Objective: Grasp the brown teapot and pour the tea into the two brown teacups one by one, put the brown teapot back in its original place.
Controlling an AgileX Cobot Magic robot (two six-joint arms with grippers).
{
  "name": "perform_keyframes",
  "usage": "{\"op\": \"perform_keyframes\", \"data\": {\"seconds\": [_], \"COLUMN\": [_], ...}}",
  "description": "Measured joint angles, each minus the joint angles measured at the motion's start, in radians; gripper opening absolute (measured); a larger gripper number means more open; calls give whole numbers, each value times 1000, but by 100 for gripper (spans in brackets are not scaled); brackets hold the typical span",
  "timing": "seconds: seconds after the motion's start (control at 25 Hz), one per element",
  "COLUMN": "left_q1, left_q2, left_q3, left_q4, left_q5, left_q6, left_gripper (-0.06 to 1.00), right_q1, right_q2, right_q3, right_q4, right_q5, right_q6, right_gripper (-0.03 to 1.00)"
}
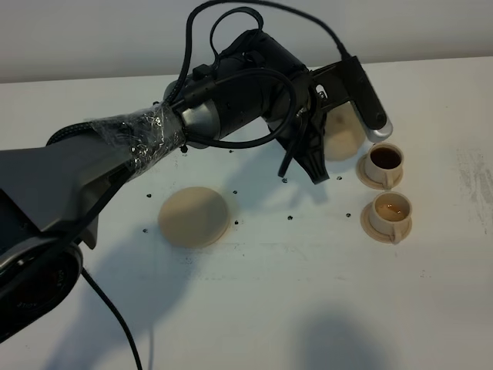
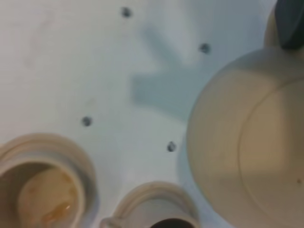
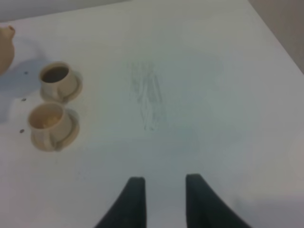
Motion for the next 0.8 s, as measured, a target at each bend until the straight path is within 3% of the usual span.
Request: {"op": "perform_keyframes", "data": {"seconds": [0.24, 0.6, 0.8], "left_q1": [0, 2, 13], "left_q2": [-11, -129, -142], "left_q3": [35, 330, 411], "left_q4": [-75, -86, -87], "left_q5": [-49, -247, -326], "left_q6": [-51, -191, -229], "left_gripper": [12, 12, 12], "right_q1": [0, 0, 0], "right_q2": [0, 0, 0], "right_q3": [0, 0, 0], "right_q4": [0, 0, 0], "right_q5": [0, 0, 0], "right_q6": [0, 0, 0], "right_gripper": [22, 22, 22]}}
